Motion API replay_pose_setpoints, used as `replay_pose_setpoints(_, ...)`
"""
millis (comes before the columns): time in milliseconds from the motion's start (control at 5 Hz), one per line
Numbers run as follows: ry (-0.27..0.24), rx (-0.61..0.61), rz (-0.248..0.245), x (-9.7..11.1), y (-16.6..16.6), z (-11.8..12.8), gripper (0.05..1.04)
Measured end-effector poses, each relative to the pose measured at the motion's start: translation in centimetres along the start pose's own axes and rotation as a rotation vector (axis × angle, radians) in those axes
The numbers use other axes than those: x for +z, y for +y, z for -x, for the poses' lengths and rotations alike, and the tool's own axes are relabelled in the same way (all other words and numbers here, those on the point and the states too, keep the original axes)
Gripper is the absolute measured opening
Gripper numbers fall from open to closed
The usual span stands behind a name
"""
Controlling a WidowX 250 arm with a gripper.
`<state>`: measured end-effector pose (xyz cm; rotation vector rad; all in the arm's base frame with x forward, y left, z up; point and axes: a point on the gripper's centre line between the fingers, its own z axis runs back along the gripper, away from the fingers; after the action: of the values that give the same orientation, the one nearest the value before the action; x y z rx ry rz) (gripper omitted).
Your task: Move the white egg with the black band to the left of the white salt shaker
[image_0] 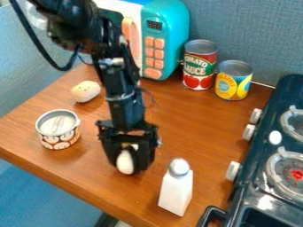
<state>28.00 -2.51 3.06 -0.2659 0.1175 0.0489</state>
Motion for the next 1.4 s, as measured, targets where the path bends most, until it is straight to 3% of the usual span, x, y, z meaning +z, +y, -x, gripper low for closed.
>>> replay_pose_setpoints(200,-0.045,-0.012,0.042,1.7,-1.0,-0.8,0.996)
replay_pose_setpoints(400,-0.066,0.043,0.053,2.5,0.3,-1.0,0.996)
replay_pose_setpoints(800,-0.192,0.182,-0.169,8.4,5.6,-3.5,0.997)
replay_pose_setpoints(1000,-0.173,0.217,-0.257,9.5,7.9,-4.7,0.997)
replay_pose_setpoints(1200,-0.117,0.158,-0.346,10.2,9.5,-6.0,0.997)
replay_pose_setpoints(1400,-0.031,0.07,-0.348,10.2,10.1,-7.0,0.997)
